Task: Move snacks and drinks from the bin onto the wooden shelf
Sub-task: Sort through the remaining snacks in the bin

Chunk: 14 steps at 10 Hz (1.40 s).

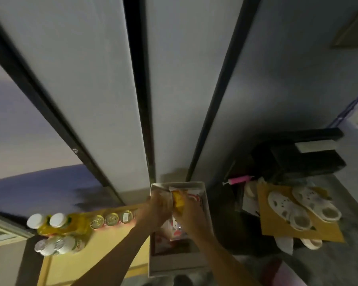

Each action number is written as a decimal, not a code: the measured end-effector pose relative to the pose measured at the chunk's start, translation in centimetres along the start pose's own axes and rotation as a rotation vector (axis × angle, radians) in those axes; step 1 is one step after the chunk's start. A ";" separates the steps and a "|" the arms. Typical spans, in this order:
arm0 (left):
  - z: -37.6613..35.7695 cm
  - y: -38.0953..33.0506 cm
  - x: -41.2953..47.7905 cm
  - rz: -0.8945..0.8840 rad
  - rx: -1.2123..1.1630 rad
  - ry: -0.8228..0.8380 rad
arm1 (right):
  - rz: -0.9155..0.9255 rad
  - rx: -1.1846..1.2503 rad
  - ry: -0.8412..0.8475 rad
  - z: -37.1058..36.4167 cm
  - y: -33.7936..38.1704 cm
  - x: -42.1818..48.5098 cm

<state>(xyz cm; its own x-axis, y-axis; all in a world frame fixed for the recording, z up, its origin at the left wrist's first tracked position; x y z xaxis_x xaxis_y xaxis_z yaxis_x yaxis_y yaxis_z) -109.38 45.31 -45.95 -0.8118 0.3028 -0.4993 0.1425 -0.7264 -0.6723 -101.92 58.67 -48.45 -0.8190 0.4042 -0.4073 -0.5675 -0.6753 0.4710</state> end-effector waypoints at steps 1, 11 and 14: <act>-1.4 -0.5 0.9 0.020 0.083 -0.086 | 0.039 -0.041 -0.024 -3.3 -2.0 3.6; 15.9 11.4 -21.1 -0.053 0.052 -0.642 | 0.779 -0.450 0.036 2.6 18.7 -10.0; 27.5 30.7 -44.8 0.133 -0.018 -0.989 | 1.166 -0.480 0.094 -11.4 38.6 -29.5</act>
<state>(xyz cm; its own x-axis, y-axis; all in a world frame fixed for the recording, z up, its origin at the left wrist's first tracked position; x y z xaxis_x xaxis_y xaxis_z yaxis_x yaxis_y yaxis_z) -84.16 -7.56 -29.21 -0.8940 -0.4360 0.1033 0.2681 -0.7053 -0.6562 -98.72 13.60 -27.18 -0.7906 -0.6123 -0.0060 0.5892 -0.7634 0.2647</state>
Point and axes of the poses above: each hand's wrist, its own x-axis towards the middle knuckle, its own z-axis out of the back of the hand, y = z × x, the point moved 3 cm from there along x, towards the middle knuckle, and after that the axes turned 10 degrees about -x, right-handed, at the moved point
